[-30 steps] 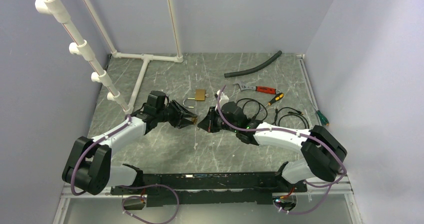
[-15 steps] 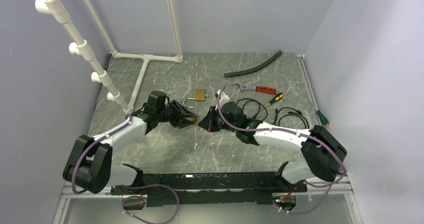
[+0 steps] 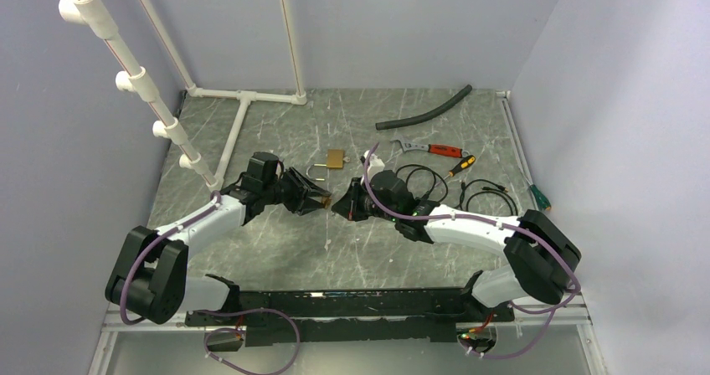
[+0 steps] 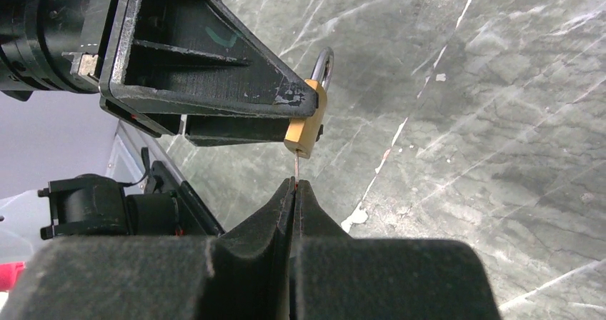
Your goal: Unlock with the key
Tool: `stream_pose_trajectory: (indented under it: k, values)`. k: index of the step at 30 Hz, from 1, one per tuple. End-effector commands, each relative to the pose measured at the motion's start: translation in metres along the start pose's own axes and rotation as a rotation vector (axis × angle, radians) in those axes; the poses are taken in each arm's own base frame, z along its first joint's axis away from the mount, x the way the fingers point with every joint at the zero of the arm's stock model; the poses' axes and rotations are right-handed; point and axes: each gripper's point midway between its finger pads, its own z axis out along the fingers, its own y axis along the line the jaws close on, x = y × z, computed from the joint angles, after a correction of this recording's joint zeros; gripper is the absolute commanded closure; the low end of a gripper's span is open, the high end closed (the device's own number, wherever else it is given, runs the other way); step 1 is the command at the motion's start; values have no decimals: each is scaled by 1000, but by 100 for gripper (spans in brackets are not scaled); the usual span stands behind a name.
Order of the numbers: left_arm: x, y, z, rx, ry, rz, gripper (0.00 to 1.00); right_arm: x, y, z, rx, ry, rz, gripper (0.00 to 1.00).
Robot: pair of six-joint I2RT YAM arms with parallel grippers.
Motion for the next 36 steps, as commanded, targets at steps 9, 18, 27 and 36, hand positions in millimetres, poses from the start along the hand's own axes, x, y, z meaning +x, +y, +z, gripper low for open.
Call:
stream_pose_trajectory:
  k: [9, 18, 27, 36]
  values:
    - [3, -16, 0, 75, 14, 44, 100, -29, 6, 3, 3, -93, 13, 100]
    - [1, -12, 3, 55, 7, 46, 100, -34, 5, 6, 26, -98, 23, 100]
    - [-7, -8, 4, 3, -70, 48, 100, -36, -3, 13, 91, -98, 60, 100]
    - [-12, -8, 9, -13, -98, -42, 100, -38, -6, 15, 113, -115, 68, 100]
